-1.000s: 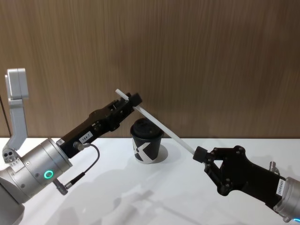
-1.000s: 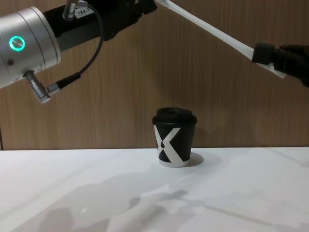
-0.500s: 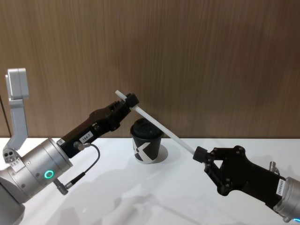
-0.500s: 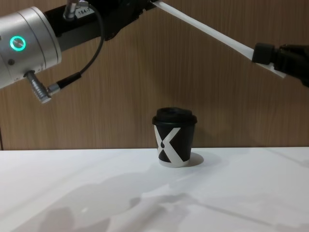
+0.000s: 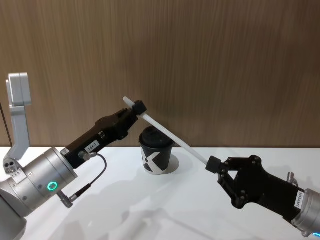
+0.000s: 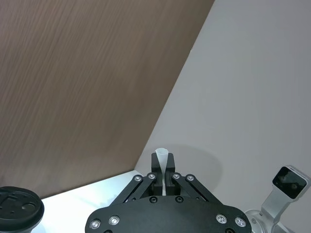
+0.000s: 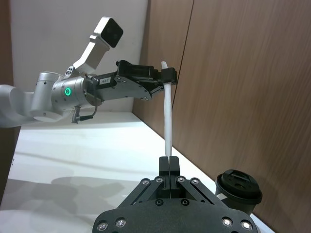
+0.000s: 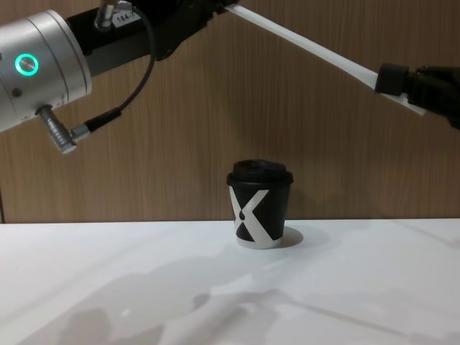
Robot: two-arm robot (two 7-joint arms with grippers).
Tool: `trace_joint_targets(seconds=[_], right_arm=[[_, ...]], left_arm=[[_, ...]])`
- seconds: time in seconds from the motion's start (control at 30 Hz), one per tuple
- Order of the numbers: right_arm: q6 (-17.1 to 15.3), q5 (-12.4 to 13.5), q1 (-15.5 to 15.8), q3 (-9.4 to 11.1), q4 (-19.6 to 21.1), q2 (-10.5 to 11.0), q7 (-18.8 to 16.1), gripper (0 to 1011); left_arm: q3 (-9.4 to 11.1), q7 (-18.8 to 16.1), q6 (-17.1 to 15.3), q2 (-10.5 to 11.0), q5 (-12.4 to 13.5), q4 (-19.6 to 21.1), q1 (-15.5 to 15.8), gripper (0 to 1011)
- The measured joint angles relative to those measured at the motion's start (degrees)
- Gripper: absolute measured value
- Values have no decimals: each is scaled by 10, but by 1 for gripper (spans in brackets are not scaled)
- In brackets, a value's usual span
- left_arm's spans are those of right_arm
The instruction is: Pick up the straw with one hand, pass it to the other hand, and insert it into the cup.
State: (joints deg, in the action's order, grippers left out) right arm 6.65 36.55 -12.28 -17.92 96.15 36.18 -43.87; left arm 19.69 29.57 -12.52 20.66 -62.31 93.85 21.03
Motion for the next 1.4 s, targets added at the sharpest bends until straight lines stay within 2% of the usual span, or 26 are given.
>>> trace_joint_targets(seconds=[0.17,0.27,0.53,0.57,0.6,0.67,0.7,0.93,1.3,1.4], right_arm=[[0,0,0,0,0,0,0,15],[0,0,0,0,0,0,0,85],[0,0,0,0,0,0,0,319],[0,0,0,0,0,0,0,378],[0,0,0,0,0,0,0,378],[0,0,0,0,0,0,0,439],[0,0,0,0,0,0,0,495],[0,0,0,0,0,0,0,717],[0,0,0,0,0,0,0,1001],[0,0,0,0,0,0,0,1001]], left_arm=[[0,0,0,0,0,0,0,12],[-1,-1,0,0,0,0,0,7],[-1,-1,0,0,0,0,0,6],[-1,-1,0,0,0,0,0,7],[0,-1,0,0,0,0,0,6],[0,-1,0,0,0,0,0,6],[0,-1,0,0,0,0,0,6],[0,-1,1,1,0,0,0,6],[13,-21,11,11,34,8,11,6],[20,-33,14,18,54,13,19,6]])
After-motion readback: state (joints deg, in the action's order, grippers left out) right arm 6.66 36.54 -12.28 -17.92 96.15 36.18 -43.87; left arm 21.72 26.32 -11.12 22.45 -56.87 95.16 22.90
